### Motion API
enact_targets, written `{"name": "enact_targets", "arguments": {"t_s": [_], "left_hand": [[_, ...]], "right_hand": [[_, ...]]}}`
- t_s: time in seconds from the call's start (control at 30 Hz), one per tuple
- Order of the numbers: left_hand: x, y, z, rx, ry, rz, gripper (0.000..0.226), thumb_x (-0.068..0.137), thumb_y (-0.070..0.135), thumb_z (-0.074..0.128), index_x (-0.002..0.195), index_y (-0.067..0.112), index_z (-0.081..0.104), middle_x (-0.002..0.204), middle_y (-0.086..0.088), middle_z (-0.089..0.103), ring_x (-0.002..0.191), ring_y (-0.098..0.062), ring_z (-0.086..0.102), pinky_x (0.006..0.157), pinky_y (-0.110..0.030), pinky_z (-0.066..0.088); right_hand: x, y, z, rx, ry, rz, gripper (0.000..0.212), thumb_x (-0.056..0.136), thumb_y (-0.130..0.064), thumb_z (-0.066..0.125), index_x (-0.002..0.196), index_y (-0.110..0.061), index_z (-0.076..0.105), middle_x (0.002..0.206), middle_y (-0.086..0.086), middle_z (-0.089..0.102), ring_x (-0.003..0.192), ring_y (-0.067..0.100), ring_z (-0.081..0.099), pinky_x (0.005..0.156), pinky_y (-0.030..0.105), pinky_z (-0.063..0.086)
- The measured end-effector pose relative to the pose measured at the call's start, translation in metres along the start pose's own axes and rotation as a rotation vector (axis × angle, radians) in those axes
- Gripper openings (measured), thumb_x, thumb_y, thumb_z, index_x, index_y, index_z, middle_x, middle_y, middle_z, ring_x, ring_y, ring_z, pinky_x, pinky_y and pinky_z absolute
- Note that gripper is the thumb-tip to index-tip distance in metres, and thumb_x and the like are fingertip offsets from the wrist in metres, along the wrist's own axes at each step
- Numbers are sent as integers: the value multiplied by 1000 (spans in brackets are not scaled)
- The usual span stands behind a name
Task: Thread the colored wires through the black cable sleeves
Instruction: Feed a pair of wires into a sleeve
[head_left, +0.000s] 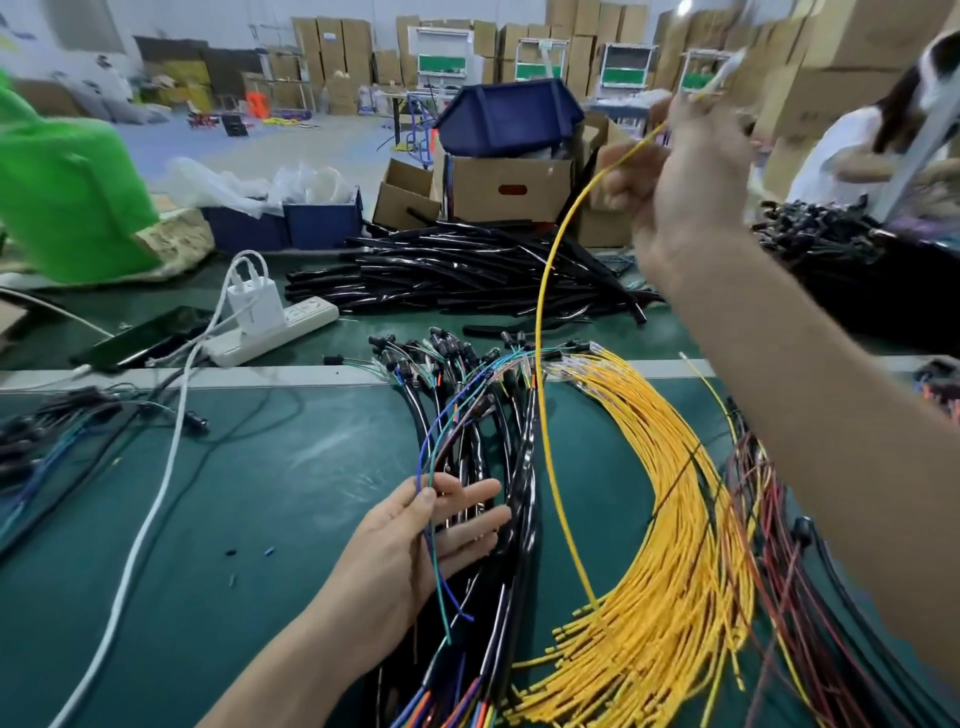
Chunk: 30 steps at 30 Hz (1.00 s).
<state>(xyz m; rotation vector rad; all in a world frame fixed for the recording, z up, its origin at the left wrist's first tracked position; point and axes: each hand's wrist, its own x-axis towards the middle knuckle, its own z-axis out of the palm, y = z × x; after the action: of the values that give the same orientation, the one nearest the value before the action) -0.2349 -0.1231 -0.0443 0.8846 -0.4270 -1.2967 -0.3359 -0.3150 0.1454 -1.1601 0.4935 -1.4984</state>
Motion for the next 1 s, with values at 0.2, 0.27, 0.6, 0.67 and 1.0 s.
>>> {"name": "enact_targets", "arguments": {"t_s": [0.2, 0.27, 0.6, 0.67, 1.0], "left_hand": [[-3, -1, -2, -35, -98, -31, 27, 88, 15, 41, 107, -1, 50, 115, -26, 64, 104, -40, 64, 87, -41, 55], [-3, 0, -4, -23, -107, -44, 27, 88, 15, 41, 109, 0, 50, 113, -22, 66, 88, -35, 70, 75, -39, 59], [0, 0, -6, 2, -48, -7, 34, 84, 12, 46, 114, -3, 54, 57, -2, 43, 40, -3, 24, 30, -12, 23], [0, -1, -5, 24, -70, -6, 27, 84, 14, 47, 104, -3, 55, 57, -2, 44, 39, -3, 24, 31, -12, 23], [5, 6, -8, 62, -35, -10, 26, 82, 20, 52, 95, -2, 60, 57, 0, 44, 39, 0, 28, 32, -11, 26]], "right_hand": [[-12, 64, -6, -38, 101, 190, 22, 104, -17, 28, 87, -15, 42, 50, 6, 64, 36, 16, 54, 37, 19, 40], [-15, 81, -10, -65, 117, 205, 23, 104, -17, 28, 86, -16, 42, 51, 6, 64, 36, 16, 55, 37, 18, 41], [-74, 108, -30, -836, -619, 671, 44, 100, -31, 44, 81, 1, 66, 63, 7, 63, 37, 8, 49, 36, 14, 36], [-102, 109, -31, -804, -846, 799, 50, 100, -39, 43, 81, 1, 67, 52, -2, 61, 38, 7, 50, 38, 14, 37], [-116, 107, -32, -376, -813, 840, 24, 98, -23, 48, 93, -8, 67, 100, 17, 68, 65, 13, 58, 44, 12, 32]]}}
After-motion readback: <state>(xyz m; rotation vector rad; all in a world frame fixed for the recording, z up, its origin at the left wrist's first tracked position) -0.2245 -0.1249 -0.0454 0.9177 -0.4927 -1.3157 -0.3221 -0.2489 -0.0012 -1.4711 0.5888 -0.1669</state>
